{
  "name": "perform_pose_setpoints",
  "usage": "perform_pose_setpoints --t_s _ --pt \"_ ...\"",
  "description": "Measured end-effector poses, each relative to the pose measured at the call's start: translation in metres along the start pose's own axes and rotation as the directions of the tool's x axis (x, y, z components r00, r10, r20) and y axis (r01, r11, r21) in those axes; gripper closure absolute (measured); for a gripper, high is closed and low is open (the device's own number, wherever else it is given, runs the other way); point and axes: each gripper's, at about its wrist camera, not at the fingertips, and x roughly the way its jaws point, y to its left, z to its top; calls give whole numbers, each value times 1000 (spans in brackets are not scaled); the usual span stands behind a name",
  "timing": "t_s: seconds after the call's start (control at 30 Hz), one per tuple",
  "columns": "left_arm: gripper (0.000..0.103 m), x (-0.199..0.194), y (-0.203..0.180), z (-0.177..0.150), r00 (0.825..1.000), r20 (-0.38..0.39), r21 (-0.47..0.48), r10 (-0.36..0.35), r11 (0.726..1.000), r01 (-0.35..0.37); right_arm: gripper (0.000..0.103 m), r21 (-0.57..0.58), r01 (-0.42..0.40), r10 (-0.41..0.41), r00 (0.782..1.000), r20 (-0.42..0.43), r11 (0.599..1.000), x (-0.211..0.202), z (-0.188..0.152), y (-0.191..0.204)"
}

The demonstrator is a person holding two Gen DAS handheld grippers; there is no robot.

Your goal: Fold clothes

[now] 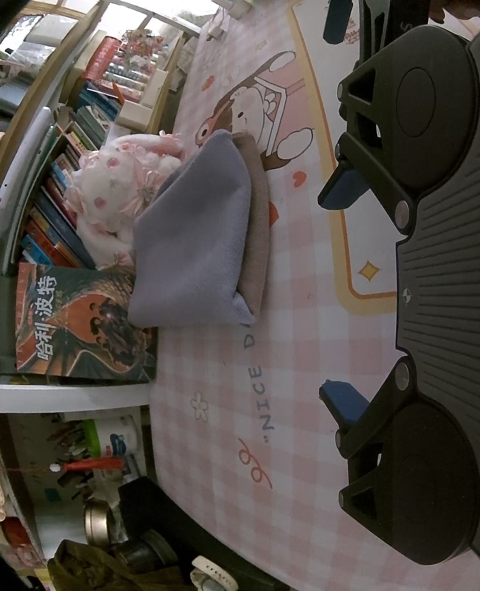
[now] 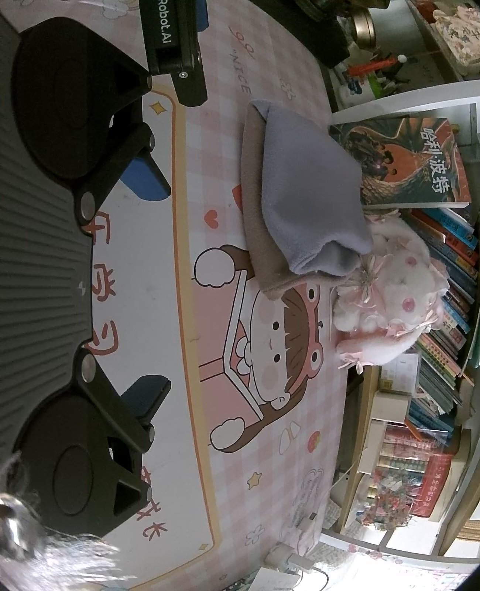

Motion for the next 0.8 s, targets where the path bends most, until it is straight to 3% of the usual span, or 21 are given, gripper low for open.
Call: perform_pose_setpoints --t_s 0.8 --pt "2 1 0 1 1000 -13 -4 6 1000 -6 1 -3 -2 2 1000 2 1000 2 -1 1"
